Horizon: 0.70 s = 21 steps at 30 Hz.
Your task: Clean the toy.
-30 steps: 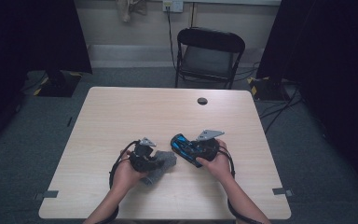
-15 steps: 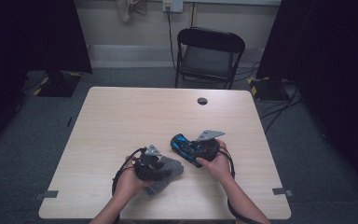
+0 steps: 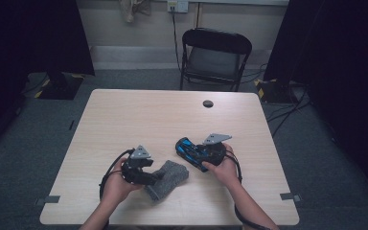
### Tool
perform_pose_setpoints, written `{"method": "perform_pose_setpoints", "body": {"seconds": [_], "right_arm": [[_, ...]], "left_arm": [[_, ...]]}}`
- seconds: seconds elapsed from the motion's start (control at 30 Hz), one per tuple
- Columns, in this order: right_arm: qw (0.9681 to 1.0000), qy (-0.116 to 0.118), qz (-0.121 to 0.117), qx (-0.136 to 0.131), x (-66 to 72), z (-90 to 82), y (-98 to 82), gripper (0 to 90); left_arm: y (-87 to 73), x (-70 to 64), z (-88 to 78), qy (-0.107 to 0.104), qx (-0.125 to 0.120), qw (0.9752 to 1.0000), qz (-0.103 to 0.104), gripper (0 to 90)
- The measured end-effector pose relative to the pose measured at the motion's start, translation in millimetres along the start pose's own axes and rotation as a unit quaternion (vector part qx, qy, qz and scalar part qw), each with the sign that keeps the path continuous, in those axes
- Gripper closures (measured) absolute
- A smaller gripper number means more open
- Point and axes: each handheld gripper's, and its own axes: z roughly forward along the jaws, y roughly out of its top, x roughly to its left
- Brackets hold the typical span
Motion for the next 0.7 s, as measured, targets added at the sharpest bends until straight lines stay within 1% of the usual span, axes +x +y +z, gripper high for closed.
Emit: {"method": "perform_pose_setpoints", "body": {"seconds": [0.03,0.07,0.1,0.13,0.17,0.27,0.33,0.37,0.47,0.53,0.57,0.6,0.63,0.67,0.7], "right_arm": [[1.0000,0.000,0.000,0.000,-0.1,0.1,0.1,50.6],[1.0000,0.001,0.000,0.000,-0.2,0.1,0.1,50.6],[1.0000,0.001,-0.001,0.001,-0.2,0.1,0.2,50.6],[1.0000,0.000,-0.002,0.002,0.0,0.0,0.4,50.5],[1.0000,0.000,-0.004,0.003,0.1,-0.1,0.8,50.6],[1.0000,0.001,-0.005,0.005,0.2,0.1,1.4,50.1],[1.0000,0.004,-0.002,0.004,-0.1,1.0,1.9,46.9],[1.0000,0.006,0.001,0.006,0.1,1.4,2.5,45.9],[0.9994,-0.002,-0.021,0.027,4.4,2.9,7.4,41.8],[0.9990,-0.006,-0.025,0.037,5.3,3.4,10.4,39.4],[0.9988,-0.008,-0.025,0.041,5.5,3.5,11.1,39.2],[0.9988,-0.006,-0.025,0.042,5.8,3.5,11.6,38.2],[0.9987,-0.004,-0.029,0.043,6.5,3.5,11.9,36.9],[0.9986,-0.005,-0.031,0.042,7.1,3.2,12.0,35.8],[0.9988,-0.001,-0.031,0.038,7.6,2.5,12.4,34.7]], "left_arm": [[-1.7,1.9,-2.4,0.001,-0.003,1.0000,0.003,28.6],[-4.0,3.8,-5.6,-0.001,-0.003,1.0000,0.000,28.2],[-6.9,5.4,-7.5,0.001,-0.007,1.0000,-0.005,27.3],[-9.5,8.2,-10.5,0.004,-0.005,1.0000,-0.005,26.0],[-12.3,10.1,-12.3,0.006,-0.007,0.9999,-0.011,24.3],[-19.1,17.0,-18.8,0.015,-0.011,0.9997,-0.015,23.9],[-22.8,21.0,-22.0,0.012,-0.014,0.9996,-0.023,23.9],[-24.4,22.7,-23.3,0.015,-0.013,0.9995,-0.025,23.9],[-28.4,26.8,-26.1,0.019,-0.009,0.9995,-0.023,23.7],[-30.8,29.4,-26.9,0.023,-0.011,0.9993,-0.026,23.6],[-32.2,30.6,-28.0,0.023,-0.011,0.9992,-0.031,23.6],[-34.1,32.0,-28.7,0.024,-0.014,0.9990,-0.035,23.6],[-35.4,33.4,-29.6,0.023,-0.013,0.9991,-0.034,23.6],[-37.5,35.2,-30.0,0.027,-0.014,0.9989,-0.036,23.6],[-39.2,36.9,-30.5,0.028,-0.012,0.9988,-0.039,23.5]]}}
